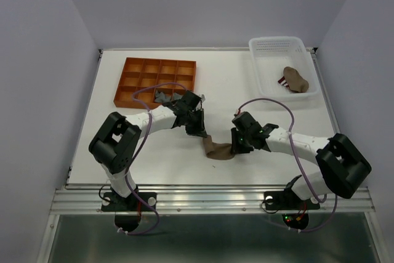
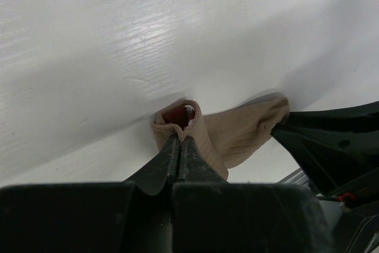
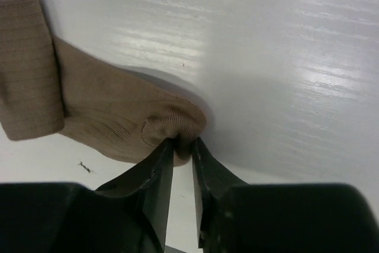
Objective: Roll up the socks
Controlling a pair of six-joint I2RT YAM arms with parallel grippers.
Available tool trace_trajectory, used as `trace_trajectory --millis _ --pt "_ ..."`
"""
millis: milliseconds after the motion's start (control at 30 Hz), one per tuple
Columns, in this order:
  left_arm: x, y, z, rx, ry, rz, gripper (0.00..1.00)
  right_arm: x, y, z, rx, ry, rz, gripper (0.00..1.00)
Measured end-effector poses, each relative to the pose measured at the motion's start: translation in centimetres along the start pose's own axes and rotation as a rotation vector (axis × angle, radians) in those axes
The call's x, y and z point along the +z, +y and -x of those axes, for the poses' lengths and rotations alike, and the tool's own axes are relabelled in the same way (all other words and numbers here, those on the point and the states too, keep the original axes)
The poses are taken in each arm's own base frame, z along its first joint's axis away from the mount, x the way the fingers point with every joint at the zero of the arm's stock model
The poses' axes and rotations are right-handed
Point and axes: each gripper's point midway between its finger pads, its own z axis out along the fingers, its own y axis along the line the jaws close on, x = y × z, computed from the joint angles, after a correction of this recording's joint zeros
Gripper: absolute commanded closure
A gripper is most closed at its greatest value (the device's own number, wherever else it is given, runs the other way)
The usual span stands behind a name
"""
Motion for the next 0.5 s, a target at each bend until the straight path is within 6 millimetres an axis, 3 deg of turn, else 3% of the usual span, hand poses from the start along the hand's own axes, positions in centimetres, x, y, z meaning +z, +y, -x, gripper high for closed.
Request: trace_trajectory --millis 267,500 --pt "-0.2 -0.3 -0.1 0.040 0.008 -0.019 1.00 1.6 1.4 2.5 -0.015 -0.039 0.018 0.89" --pt "-1.0 -0.5 -0.2 0.098 0.005 -0.032 1.00 2.3 1.4 4.1 -0.046 -0.065 -0.007 0.95"
